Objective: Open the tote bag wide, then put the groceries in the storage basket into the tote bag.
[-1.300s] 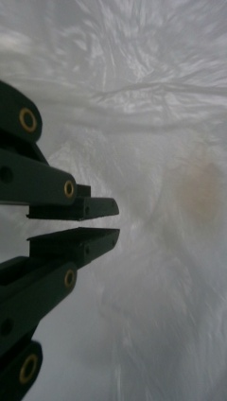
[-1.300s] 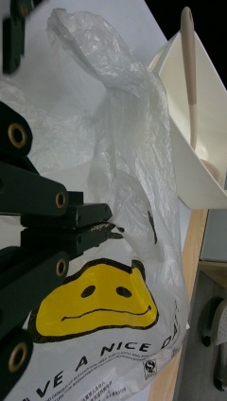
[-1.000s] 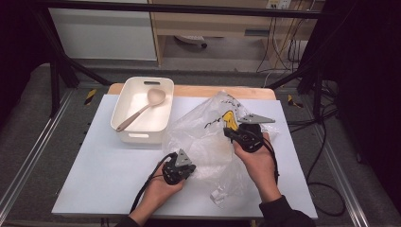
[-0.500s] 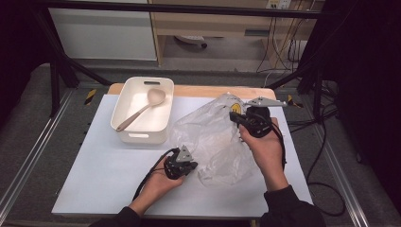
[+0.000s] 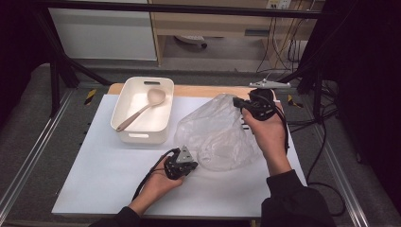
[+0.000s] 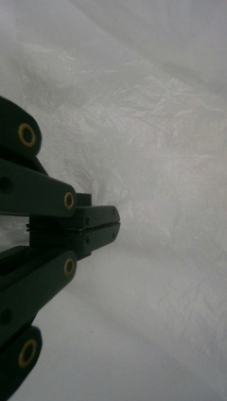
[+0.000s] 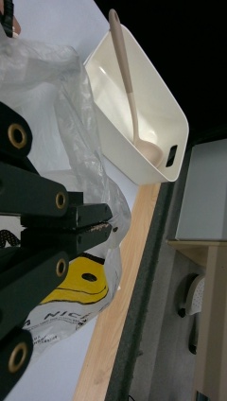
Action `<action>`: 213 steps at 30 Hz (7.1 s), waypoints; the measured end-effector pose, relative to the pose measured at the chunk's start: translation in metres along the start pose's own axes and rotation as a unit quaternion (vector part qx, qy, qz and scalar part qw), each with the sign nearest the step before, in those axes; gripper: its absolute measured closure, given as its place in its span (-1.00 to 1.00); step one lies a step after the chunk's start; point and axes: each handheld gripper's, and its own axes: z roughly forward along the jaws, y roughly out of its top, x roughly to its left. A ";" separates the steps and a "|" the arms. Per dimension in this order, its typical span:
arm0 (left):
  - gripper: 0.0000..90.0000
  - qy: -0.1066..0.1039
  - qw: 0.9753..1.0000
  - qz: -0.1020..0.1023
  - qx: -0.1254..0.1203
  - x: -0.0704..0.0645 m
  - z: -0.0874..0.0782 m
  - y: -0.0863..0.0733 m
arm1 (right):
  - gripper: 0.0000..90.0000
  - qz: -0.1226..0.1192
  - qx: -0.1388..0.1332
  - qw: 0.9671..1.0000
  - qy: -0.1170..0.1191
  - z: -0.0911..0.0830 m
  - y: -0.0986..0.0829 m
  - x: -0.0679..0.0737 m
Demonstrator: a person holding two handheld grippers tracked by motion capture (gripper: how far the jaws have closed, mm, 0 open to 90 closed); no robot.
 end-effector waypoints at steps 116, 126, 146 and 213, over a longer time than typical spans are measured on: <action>-0.83 0.213 0.950 -0.213 -0.080 0.167 -0.193 0.030 | 1.00 0.004 0.052 0.996 0.071 0.050 -0.066 0.016; -0.82 0.212 0.950 -0.219 -0.064 0.175 -0.179 0.022 | 1.00 0.004 0.055 0.996 0.075 0.051 -0.067 0.017; -0.73 0.210 0.946 -0.247 -0.022 0.189 -0.160 -0.005 | 1.00 -0.003 0.058 0.995 0.076 0.053 -0.069 0.018; 0.20 0.201 0.943 -0.261 0.039 0.196 -0.120 -0.013 | 1.00 0.003 0.066 0.995 0.076 0.053 -0.071 0.013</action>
